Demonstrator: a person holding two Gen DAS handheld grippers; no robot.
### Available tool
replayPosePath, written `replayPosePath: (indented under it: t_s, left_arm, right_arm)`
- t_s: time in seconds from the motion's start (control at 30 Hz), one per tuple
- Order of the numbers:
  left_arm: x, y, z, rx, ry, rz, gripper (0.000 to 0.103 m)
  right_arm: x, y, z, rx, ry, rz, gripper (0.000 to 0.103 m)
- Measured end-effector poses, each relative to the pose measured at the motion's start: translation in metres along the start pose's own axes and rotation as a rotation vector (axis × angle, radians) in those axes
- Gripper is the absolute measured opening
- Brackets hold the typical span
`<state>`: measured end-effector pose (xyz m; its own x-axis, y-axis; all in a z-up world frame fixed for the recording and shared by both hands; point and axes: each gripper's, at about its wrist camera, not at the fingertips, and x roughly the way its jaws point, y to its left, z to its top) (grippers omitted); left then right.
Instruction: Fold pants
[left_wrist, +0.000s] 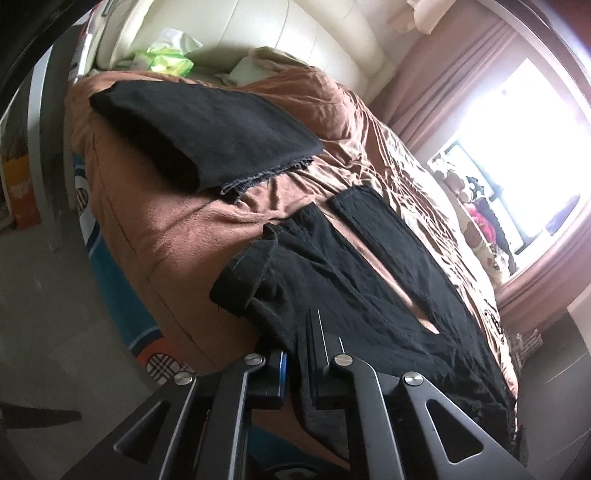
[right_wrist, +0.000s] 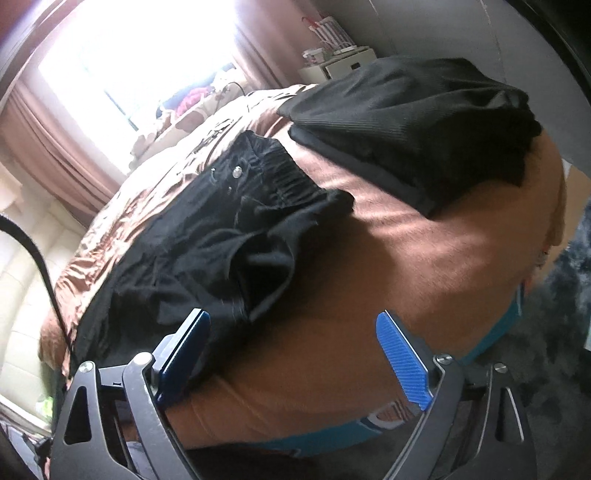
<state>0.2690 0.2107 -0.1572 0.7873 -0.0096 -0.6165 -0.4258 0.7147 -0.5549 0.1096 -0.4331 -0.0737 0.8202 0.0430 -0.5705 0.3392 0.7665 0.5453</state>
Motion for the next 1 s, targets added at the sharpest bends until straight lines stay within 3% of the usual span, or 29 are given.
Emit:
replayPosePath:
  t_s: [0.2, 0.3, 0.33, 0.37, 0.43, 0.47, 0.53, 1.0]
  left_arm:
    - [0.011, 0.004, 0.001, -0.029, 0.027, 0.041, 0.007]
    - [0.013, 0.006, 0.003, -0.042, 0.031, 0.103, 0.007]
    - [0.012, 0.004, 0.004, -0.039, 0.025, 0.112, 0.007]
    - [0.010, 0.003, 0.006, -0.041, 0.019, 0.113, 0.005]
    - [0.005, 0.000, 0.012, -0.055, 0.003, 0.110, 0.003]
    - [0.003, -0.001, 0.016, -0.059, -0.006, 0.108, 0.002]
    - [0.000, -0.008, 0.024, -0.058, -0.020, 0.103, 0.002]
    - [-0.013, -0.077, 0.089, 0.029, -0.122, 0.007, 0.001]
  right_arm:
    - [0.031, -0.008, 0.012, 0.002, 0.034, 0.050, 0.090]
    - [0.045, -0.012, 0.018, -0.005, 0.052, 0.070, 0.076]
    - [0.049, -0.014, 0.022, -0.009, 0.061, 0.064, 0.063]
    - [0.050, -0.015, 0.026, -0.011, 0.065, 0.062, 0.042]
    - [0.052, -0.018, 0.036, -0.004, 0.082, 0.071, 0.020]
    - [0.050, -0.021, 0.039, 0.006, 0.075, 0.071, 0.012]
    - [0.042, -0.025, 0.045, 0.031, 0.052, 0.100, 0.006]
    - [-0.030, -0.011, 0.072, 0.019, -0.121, 0.144, 0.002]
